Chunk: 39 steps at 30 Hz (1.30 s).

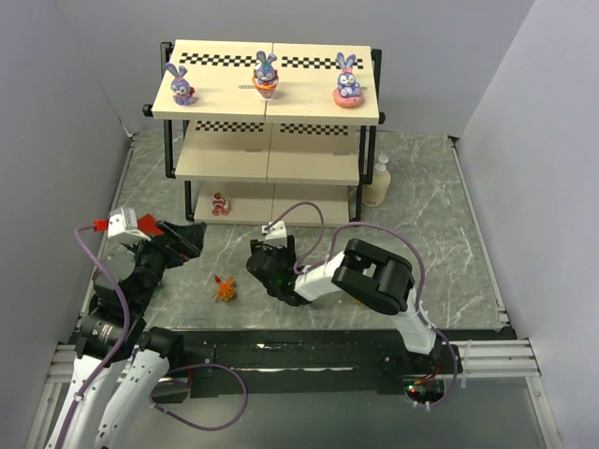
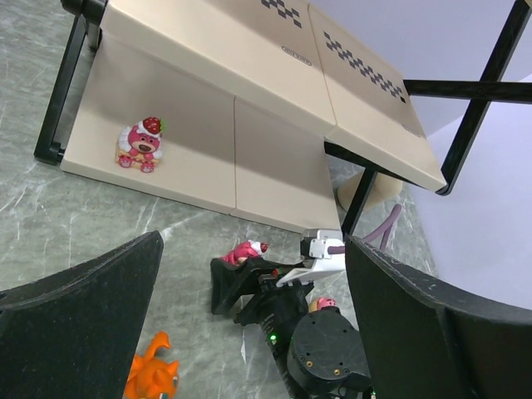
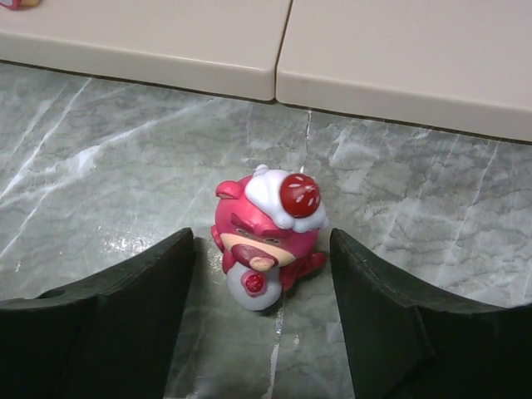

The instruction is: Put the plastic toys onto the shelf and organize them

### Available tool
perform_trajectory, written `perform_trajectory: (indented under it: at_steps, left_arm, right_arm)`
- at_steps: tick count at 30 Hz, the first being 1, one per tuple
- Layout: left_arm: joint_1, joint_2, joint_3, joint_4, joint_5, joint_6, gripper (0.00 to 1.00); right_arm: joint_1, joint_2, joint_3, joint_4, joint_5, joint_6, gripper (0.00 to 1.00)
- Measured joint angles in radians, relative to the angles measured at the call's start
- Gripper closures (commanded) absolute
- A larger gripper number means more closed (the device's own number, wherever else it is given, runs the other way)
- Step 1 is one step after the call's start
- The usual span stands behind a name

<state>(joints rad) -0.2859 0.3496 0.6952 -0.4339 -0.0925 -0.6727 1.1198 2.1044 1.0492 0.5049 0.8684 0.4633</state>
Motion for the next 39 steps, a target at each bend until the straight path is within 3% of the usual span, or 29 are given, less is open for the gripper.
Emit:
perform_trajectory:
  at_steps: [5, 14, 23, 34, 39]
  left_arm:
    - [0.000, 0.000, 0.000, -0.003, 0.011, 0.005, 0.04]
    - [0.000, -0.068, 0.001, -0.062, 0.062, 0.027, 0.04]
    - [0.000, -0.089, -0.005, -0.065, 0.099, 0.035, 0.04]
    - [0.000, -0.112, -0.013, -0.064, 0.122, 0.042, 0.04]
    - [0.000, -0.117, -0.013, -0.065, 0.122, 0.042, 0.04]
  right_arm:
    - [0.010, 0.021, 0.023, -0.004, 0.039, 0.012, 0.22]
    - [0.013, 0.034, 0.095, -0.162, 0.109, 0.196, 0.22]
    - [0.013, 0.052, 0.110, -0.192, 0.180, 0.285, 0.28]
    - [0.019, 0.082, 0.095, -0.122, 0.261, 0.279, 0.44]
    - [0.021, 0.087, 0.077, -0.059, 0.269, 0.241, 0.67]
